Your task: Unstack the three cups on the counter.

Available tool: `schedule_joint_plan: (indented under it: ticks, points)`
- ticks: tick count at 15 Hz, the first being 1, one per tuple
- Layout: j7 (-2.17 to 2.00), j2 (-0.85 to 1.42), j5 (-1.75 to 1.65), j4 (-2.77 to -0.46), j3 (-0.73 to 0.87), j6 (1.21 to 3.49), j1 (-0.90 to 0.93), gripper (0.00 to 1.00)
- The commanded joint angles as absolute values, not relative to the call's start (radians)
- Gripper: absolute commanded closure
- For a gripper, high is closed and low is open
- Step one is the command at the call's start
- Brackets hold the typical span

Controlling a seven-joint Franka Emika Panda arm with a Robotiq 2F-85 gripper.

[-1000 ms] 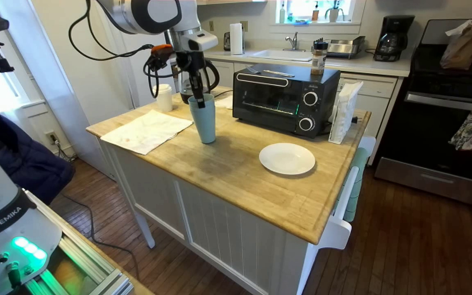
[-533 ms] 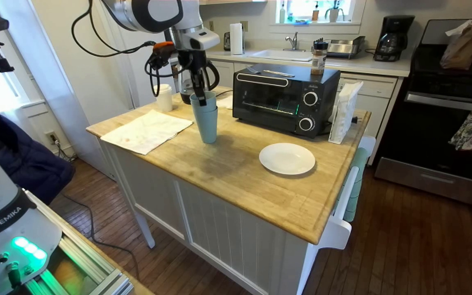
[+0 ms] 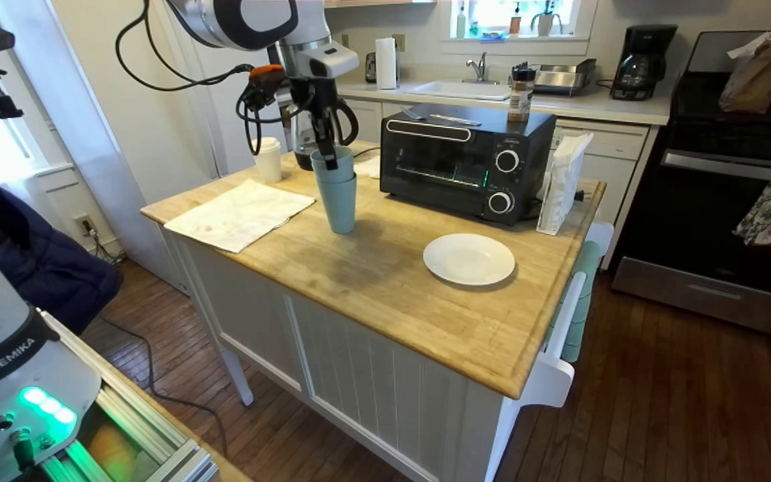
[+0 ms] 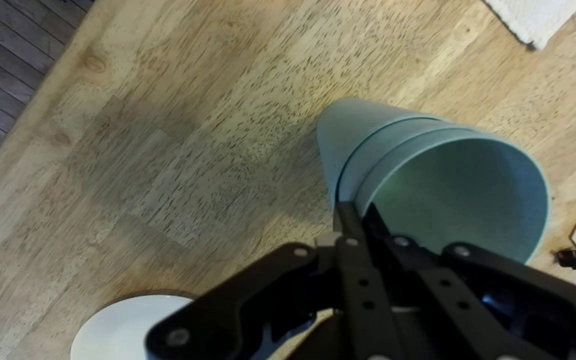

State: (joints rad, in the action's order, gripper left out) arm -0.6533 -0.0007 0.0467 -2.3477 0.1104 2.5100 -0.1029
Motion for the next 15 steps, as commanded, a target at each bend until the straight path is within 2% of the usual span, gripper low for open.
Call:
schedule_joint_plan:
  ticks: [1, 15]
  points:
    - [-0.654, -0.051, 0.052, -2.338, 0.109, 2.478, -0.106, 0.99]
    - [-0.684, -0.155, 0.034, -2.226, 0.095, 2.298, -0.125, 0.99]
